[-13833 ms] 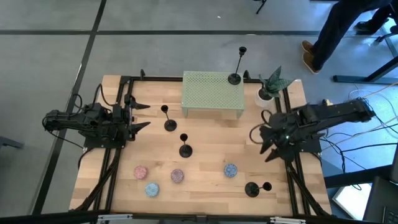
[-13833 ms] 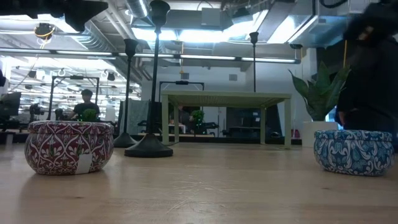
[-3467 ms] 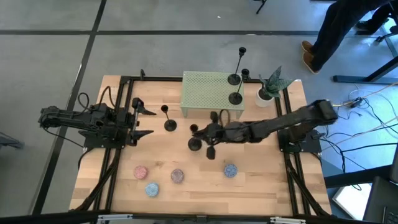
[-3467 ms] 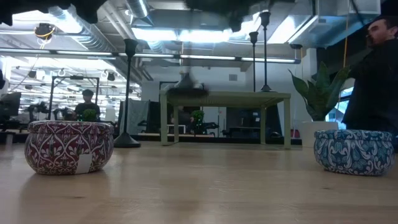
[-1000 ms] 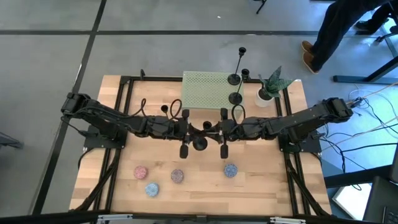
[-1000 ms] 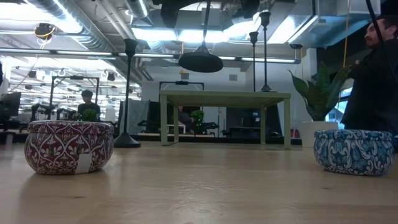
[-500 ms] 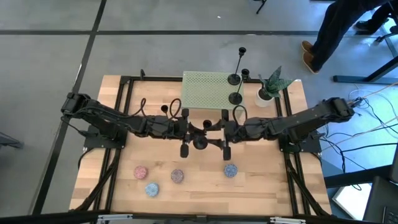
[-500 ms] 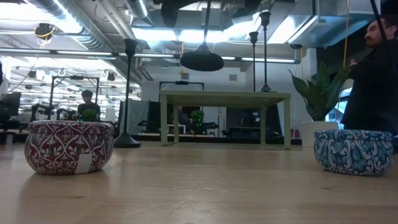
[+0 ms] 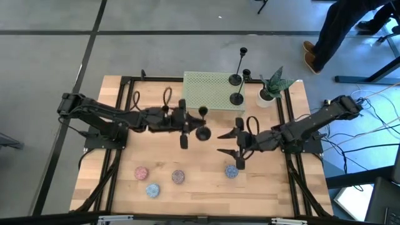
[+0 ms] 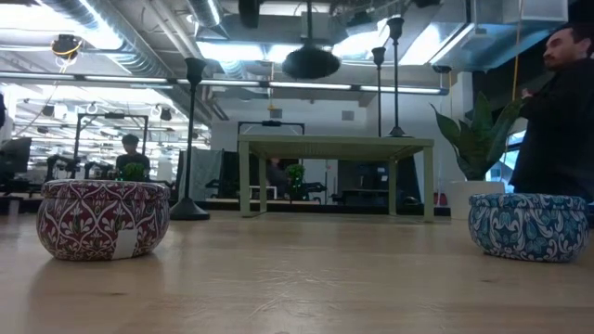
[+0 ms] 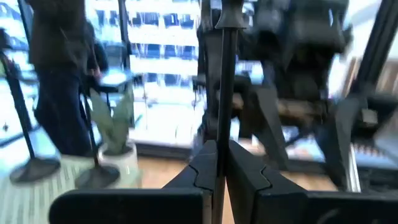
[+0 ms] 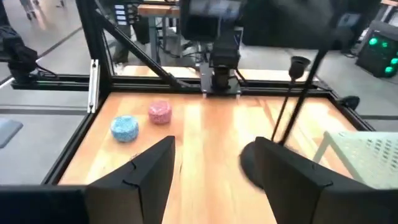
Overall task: Pick & Place candle stick holders
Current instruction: Put the black candle holder on the shelf
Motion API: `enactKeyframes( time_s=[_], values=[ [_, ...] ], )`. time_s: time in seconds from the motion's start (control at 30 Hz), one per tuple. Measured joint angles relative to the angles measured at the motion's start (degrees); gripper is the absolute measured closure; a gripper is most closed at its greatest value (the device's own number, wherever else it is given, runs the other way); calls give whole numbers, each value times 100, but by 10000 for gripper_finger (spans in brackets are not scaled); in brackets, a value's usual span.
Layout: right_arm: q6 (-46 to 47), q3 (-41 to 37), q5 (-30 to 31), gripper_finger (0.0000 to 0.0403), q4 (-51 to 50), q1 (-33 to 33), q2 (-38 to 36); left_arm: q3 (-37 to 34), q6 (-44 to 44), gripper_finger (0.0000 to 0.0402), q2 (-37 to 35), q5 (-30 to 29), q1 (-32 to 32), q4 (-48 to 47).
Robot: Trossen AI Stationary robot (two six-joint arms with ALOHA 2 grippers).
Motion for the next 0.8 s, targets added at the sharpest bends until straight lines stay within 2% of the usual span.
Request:
enactKeyframes(
  time_s=[0.17,0.37,0.47,0.57,0.7,0.8],
  values=[
    [-70,1,357,178,-14,76,-26,383,49,389,92,649,564,105],
    [-84,1,354,178,-66,81,-31,1218,659,389,295,1036,1246,-511],
    [33,1,353,178,-195,81,-31,1586,681,389,353,1253,1656,-624],
    [42,1,351,178,-272,81,-31,1770,486,389,422,1752,2118,-717],
    [42,1,351,178,-272,78,-31,1846,187,389,685,2104,2658,-430],
    [119,1,358,178,-274,80,-31,1842,-83,389,1189,2397,2985,131]
  ],
)
